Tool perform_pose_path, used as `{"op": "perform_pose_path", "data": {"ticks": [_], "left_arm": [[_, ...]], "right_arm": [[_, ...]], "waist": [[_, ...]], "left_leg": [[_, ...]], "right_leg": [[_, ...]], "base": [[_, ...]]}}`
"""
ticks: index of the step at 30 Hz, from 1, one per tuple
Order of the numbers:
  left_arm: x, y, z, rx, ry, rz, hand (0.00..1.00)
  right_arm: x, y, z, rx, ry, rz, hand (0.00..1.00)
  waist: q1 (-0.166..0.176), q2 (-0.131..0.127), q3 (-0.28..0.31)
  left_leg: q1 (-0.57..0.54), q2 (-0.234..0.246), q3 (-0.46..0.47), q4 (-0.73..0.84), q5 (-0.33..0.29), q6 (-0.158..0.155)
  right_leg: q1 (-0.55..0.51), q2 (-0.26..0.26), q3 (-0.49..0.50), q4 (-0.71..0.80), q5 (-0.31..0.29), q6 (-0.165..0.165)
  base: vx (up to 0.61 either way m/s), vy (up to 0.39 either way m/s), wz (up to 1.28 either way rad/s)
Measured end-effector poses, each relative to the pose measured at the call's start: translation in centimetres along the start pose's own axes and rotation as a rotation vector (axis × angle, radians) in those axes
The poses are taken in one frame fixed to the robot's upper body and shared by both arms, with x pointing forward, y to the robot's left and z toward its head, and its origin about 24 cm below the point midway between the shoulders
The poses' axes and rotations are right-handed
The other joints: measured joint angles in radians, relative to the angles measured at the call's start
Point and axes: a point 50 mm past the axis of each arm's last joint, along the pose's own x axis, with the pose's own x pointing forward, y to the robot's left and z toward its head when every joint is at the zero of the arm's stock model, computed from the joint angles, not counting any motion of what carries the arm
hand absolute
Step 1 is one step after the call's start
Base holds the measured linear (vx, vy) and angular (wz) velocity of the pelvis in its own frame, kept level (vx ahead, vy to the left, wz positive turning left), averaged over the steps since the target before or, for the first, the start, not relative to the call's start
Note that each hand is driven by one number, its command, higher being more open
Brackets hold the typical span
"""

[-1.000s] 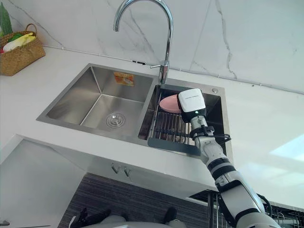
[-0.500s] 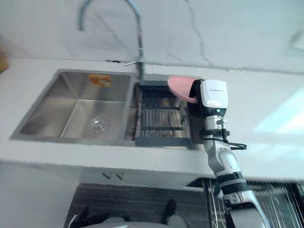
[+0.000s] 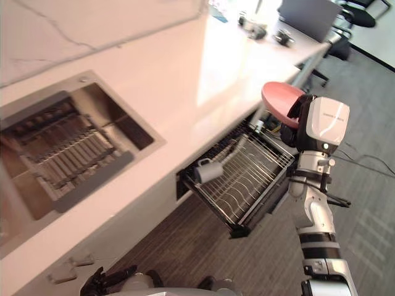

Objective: Walk over to the sink, pick up the cup, carry it to the dishwasher, place the cup inside the dishwasher, then close the dishwasher door

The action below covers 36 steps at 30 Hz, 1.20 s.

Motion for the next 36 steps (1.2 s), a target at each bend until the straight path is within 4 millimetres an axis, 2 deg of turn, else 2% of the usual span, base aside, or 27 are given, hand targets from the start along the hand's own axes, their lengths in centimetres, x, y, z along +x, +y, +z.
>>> {"op": "perform_pose_path", "data": {"ticks": [1, 2, 3, 4, 6, 7, 10, 14, 18, 21, 25, 29, 30, 32, 36], "left_arm": [[0.0, 0.0, -0.2, -0.019, 0.004, 0.006, 1.0], [0.0, -0.1, -0.2, -0.021, 0.002, 0.006, 1.0], [-0.1, -0.6, -0.3, -0.027, 0.001, -0.004, 1.0], [-0.2, -1.2, -0.7, -0.05, 0.007, -0.011, 1.0], [-0.4, -1.5, -1.0, -0.054, 0.007, -0.011, 1.0], [-0.4, -1.8, -1.0, -0.047, 0.0, -0.018, 1.0], [-0.5, -2.3, -1.1, -0.05, -0.003, -0.029, 1.0], [-0.5, -2.9, -1.0, -0.034, -0.012, -0.051, 1.0], [-0.5, -3.4, -0.3, -0.025, -0.042, -0.077, 1.0], [-0.5, -4.0, 0.4, -0.013, -0.065, -0.119, 1.0], [-0.4, -5.2, 2.1, 0.006, -0.127, -0.197, 1.0], [-0.5, -6.3, 3.5, 0.042, -0.186, -0.265, 1.0], [-0.6, -6.7, 3.8, 0.057, -0.207, -0.282, 1.0], [-0.6, -6.9, 4.0, 0.079, -0.221, -0.297, 1.0], [-0.7, -7.0, 4.1, 0.104, -0.233, -0.312, 1.0]], "right_arm": [[-1.2, 0.3, -0.2, 0.006, 0.008, 0.059, 0.0], [-2.0, 0.5, -0.5, 0.005, 0.019, 0.084, 0.0], [-3.1, 0.9, -1.1, -0.002, 0.036, 0.135, 0.0], [-4.2, 1.3, -1.5, -0.023, 0.037, 0.19, 0.0], [-5.5, 2.0, -1.4, -0.028, 0.037, 0.242, 0.0], [-6.3, 2.9, -1.2, -0.016, 0.043, 0.281, 0.0], [-7.1, 4.6, -1.1, -0.011, 0.034, 0.375, 0.0], [-6.6, 6.2, -0.1, 0.016, -0.01, 0.421, 0.0], [-5.9, 7.0, -0.3, -0.005, 0.004, 0.438, 0.0], [-4.8, 7.7, -0.5, -0.031, 0.036, 0.437, 0.0], [-3.4, 9.0, -2.1, -0.121, 0.126, 0.487, 0.0], [-2.2, 8.7, -3.9, -0.176, 0.234, 0.475, 0.0], [-2.0, 8.5, -4.4, -0.196, 0.257, 0.469, 1.0], [-1.7, 8.2, -4.8, -0.197, 0.295, 0.439, 1.0], [-1.6, 7.9, -5.1, -0.175, 0.333, 0.42, 1.0]], "waist": [[-0.006, 0.018, 0.012], [-0.007, 0.024, 0.011], [-0.013, 0.039, 0.008], [-0.012, 0.056, 0.002], [-0.02, 0.066, -0.003], [-0.028, 0.067, -0.001], [-0.022, 0.076, 0.003], [-0.007, 0.095, 0.015], [-0.001, 0.115, 0.029], [0.006, 0.133, 0.065], [0.018, 0.164, 0.127], [0.033, 0.199, 0.177], [0.034, 0.21, 0.188], [0.032, 0.219, 0.194], [0.03, 0.222, 0.196]], "left_leg": [[-0.02, 0.063, 0.001, 0.098, -0.038, -0.017], [-0.026, 0.073, 0.0, 0.097, -0.04, -0.019], [-0.041, 0.081, -0.002, 0.059, -0.02, -0.019], [-0.058, 0.082, -0.012, 0.028, 0.038, -0.024], [-0.052, 0.065, -0.02, 0.008, 0.047, -0.031], [-0.047, 0.04, -0.024, -0.025, 0.063, -0.023], [-0.043, 0.012, -0.056, -0.053, 0.077, -0.012], [-0.056, -0.014, -0.089, -0.075, 0.09, -0.003], [-0.101, -0.04, -0.128, -0.088, 0.102, 0.011], [-0.133, -0.059, -0.145, -0.101, 0.112, 0.026], [-0.177, -0.083, -0.182, -0.108, 0.123, 0.043], [-0.206, -0.089, -0.2, -0.108, 0.126, 0.049], [-0.208, -0.09, -0.203, -0.108, 0.126, 0.049], [-0.209, -0.091, -0.207, -0.108, 0.126, 0.049], [-0.208, -0.089, -0.21, -0.106, 0.126, 0.049]], "right_leg": [[0.025, 0.029, 0.018, -0.017, 0.003, -0.015], [0.029, 0.034, 0.019, -0.016, -0.001, -0.022], [0.035, 0.04, 0.018, -0.016, -0.003, -0.026], [0.038, 0.044, 0.027, -0.019, -0.004, -0.024], [0.041, 0.039, 0.029, -0.029, -0.005, -0.019], [0.041, 0.026, 0.02, -0.029, -0.003, -0.014], [0.058, 0.015, -0.012, -0.035, 0.003, -0.006], [0.068, 0.006, -0.047, -0.047, 0.01, 0.005], [0.049, -0.004, -0.088, -0.053, 0.018, 0.016], [0.023, -0.016, -0.108, -0.048, 0.024, 0.022], [-0.004, -0.031, -0.142, -0.04, 0.029, 0.029], [-0.026, -0.038, -0.147, -0.027, 0.029, 0.029], [-0.026, -0.039, -0.147, -0.026, 0.029, 0.029], [-0.029, -0.04, -0.141, -0.024, 0.029, 0.029], [-0.029, -0.04, -0.134, -0.024, 0.028, 0.028]], "base": [[-0.08, -0.221, -0.37], [-0.09, -0.124, -0.31], [-0.07, -0.067, -0.22], [-0.04, -0.045, -0.26], [0.0, 0.018, -0.05], [-0.01, 0.049, 0.2], [-0.03, 0.074, 0.38], [-0.05, 0.069, 0.29], [-0.05, 0.084, 0.34], [-0.04, 0.11, 0.25], [-0.02, 0.103, 0.28], [0.0, 0.089, 0.18], [0.01, 0.069, 0.08], [0.02, 0.06, -0.01], [0.02, 0.031, -0.05]]}}
